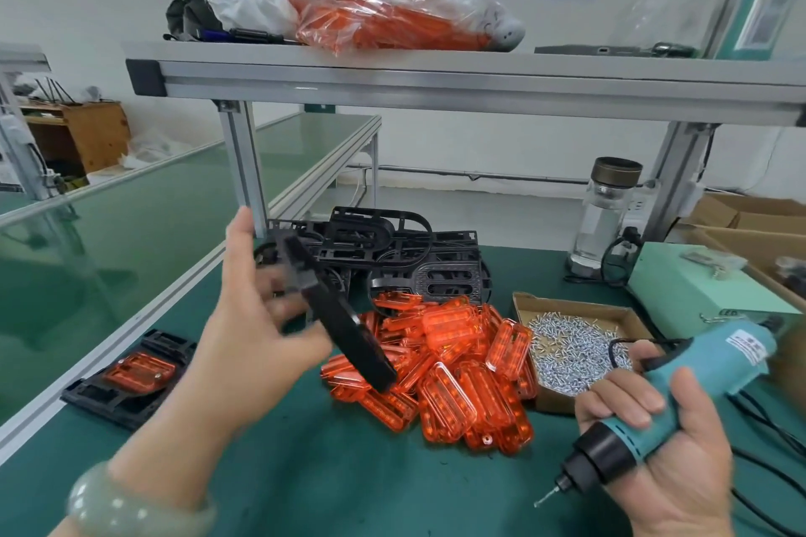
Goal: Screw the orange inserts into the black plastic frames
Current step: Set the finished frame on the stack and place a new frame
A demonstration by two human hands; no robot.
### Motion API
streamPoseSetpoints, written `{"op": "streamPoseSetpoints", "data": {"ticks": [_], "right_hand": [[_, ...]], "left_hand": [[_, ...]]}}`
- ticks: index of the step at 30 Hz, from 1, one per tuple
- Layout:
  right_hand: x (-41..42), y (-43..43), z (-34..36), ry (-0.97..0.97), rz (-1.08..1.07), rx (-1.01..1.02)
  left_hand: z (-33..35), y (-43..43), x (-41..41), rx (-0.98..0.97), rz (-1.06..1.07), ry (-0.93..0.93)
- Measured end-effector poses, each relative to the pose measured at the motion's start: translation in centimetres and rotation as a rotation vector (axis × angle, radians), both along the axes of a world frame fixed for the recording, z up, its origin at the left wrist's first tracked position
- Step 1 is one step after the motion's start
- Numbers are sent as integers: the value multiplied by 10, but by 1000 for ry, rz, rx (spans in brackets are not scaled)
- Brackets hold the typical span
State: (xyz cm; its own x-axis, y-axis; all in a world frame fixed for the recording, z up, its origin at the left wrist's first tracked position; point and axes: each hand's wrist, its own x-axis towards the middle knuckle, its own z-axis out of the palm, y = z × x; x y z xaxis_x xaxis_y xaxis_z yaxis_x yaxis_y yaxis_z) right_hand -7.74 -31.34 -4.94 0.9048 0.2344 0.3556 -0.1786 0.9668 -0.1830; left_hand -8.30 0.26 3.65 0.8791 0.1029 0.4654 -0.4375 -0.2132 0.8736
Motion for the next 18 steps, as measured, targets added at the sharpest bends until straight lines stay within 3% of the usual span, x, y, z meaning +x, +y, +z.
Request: {"op": "streamPoseSetpoints", "data": {"ticks": [4,9,12,16,18], "right_hand": [[-7,2,9,136,-424,-223],[-10,2,10,135,-418,-174],[-12,-1,10,102,-430,-179],[-13,-4,14,104,-435,-182],[-13,-4,14,103,-434,-177]], "left_hand": [[-33,-26,-35,14,-192,84],[-67,-43,-52,15,-298,249],[-71,-39,-56,202,-369,358],[-83,-30,-34,400,-250,600],[-86,-26,-29,556,-209,548]]}}
